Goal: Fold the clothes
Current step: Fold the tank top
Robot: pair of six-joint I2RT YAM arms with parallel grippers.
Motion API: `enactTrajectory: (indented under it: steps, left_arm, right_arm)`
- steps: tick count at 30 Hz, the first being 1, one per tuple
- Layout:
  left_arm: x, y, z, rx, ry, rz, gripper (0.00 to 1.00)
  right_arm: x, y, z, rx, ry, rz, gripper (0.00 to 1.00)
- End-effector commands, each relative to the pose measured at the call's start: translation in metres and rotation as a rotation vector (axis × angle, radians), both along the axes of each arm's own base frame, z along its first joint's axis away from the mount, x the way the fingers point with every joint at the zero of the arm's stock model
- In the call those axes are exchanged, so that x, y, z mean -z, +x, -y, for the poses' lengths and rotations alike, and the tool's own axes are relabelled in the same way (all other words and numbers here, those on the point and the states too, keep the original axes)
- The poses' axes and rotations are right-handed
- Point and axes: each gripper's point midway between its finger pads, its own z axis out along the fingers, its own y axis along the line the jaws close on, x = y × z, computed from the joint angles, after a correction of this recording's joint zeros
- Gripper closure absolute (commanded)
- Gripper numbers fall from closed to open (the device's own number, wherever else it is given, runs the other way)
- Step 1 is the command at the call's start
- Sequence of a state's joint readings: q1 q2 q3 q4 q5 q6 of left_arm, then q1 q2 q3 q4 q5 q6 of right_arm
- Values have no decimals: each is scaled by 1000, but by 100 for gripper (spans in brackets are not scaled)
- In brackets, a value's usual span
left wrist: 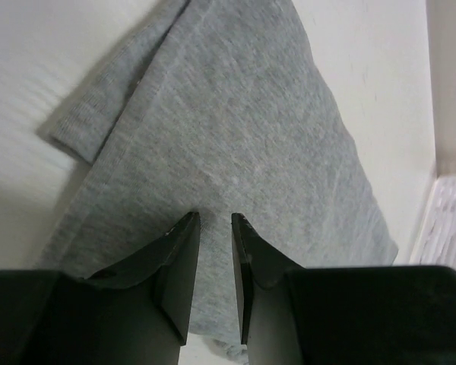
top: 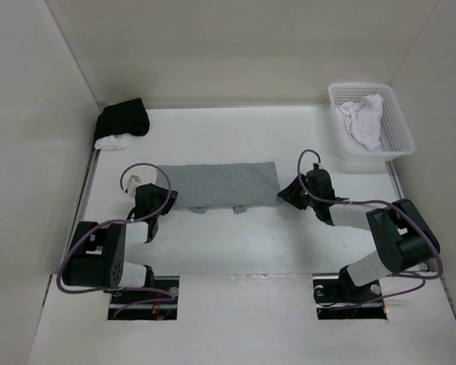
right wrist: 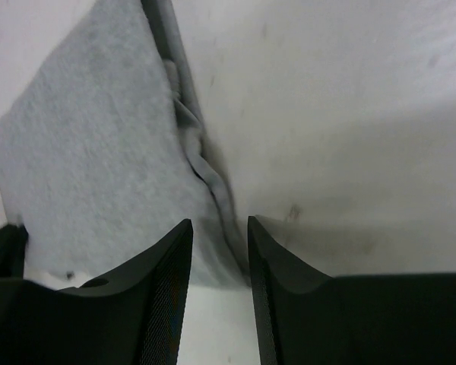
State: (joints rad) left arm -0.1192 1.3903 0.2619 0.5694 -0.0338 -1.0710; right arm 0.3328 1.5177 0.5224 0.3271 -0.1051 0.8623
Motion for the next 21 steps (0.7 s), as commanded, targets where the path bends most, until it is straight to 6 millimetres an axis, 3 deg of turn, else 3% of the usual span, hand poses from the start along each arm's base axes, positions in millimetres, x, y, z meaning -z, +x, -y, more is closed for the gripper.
enactTrajectory:
  steps: [1, 5, 11, 18, 21]
  left_arm:
    - [8, -15, -31, -75, 22, -28, 76]
    - [-18, -8, -25, -38, 3, 43, 72]
    - [-41, 0, -8, 19, -3, 108, 72]
    - [-59, -1, 9, 65, -12, 167, 71]
    - [-72, 0, 19, 93, -14, 204, 71]
  right_arm:
    - [-16, -18, -15, -50, 37, 62, 59]
    - [-10, -19, -11, -47, 2, 75, 40]
    - [-4, -3, -44, -117, 56, 63, 38]
    - [13, 7, -69, -133, 199, 1, 53]
    - [16, 13, -73, -111, 241, -3, 71]
